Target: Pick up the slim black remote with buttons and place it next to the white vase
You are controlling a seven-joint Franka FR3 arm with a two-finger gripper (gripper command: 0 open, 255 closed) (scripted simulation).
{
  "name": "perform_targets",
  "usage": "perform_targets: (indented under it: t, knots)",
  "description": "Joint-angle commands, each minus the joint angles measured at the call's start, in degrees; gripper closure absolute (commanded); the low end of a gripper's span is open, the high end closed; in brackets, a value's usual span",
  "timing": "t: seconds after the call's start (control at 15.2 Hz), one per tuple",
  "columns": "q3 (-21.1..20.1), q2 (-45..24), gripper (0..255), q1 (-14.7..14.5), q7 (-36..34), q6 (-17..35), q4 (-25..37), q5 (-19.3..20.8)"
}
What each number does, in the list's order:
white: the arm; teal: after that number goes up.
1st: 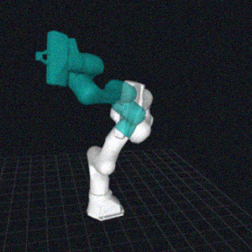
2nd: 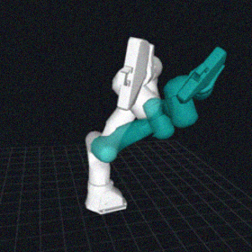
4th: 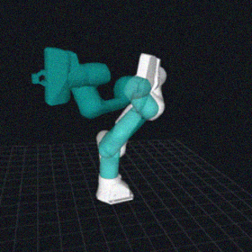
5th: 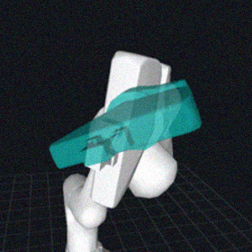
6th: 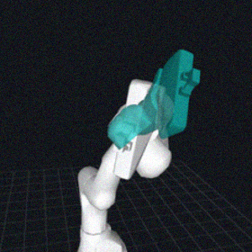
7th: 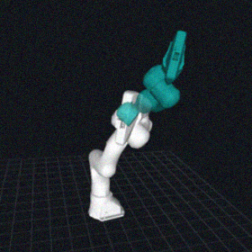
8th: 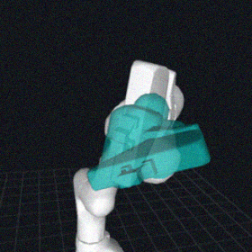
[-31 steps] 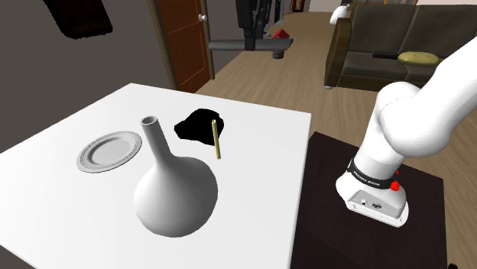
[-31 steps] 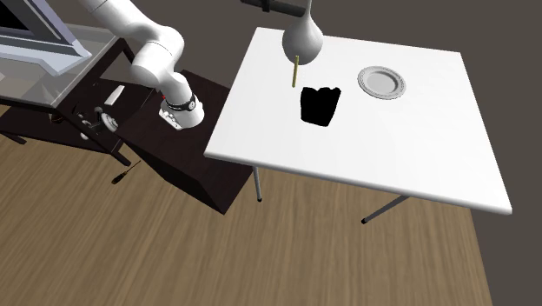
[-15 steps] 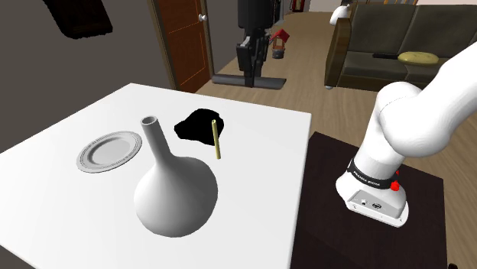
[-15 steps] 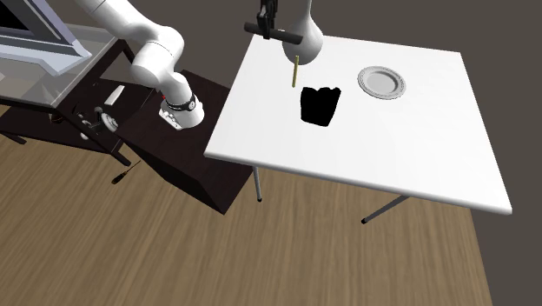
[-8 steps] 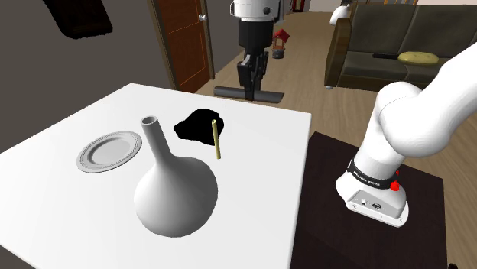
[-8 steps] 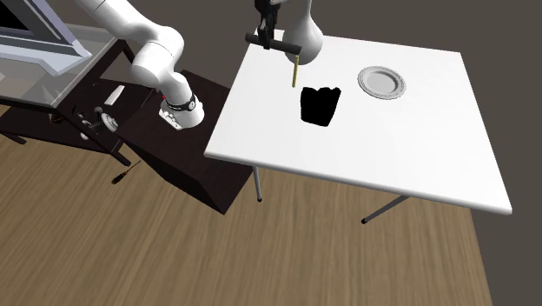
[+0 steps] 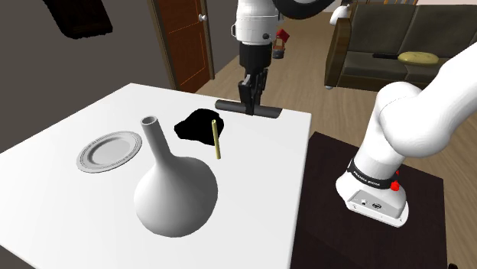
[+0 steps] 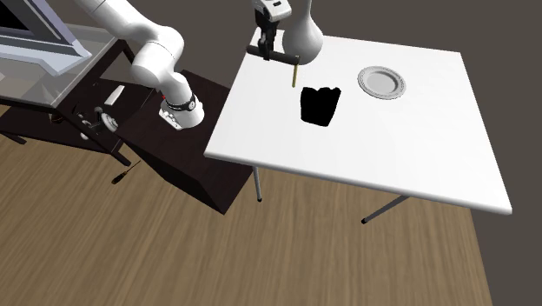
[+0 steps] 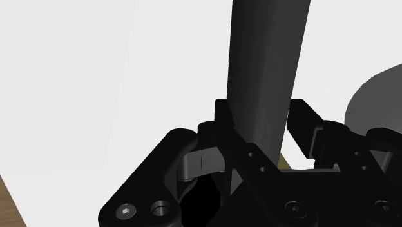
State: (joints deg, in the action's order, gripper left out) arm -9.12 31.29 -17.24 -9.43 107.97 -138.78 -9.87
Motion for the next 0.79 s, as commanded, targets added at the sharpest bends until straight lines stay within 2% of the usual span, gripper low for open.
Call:
perform_targets:
  t: [0.0,0.73]
  knots:
    - [-0.11,-0.49,255,0.0,0.16,1.62,-1.09,-0.08]
    - [-0.87,-2.88,255,-0.24,0.88,10.77,-7.86,-0.85]
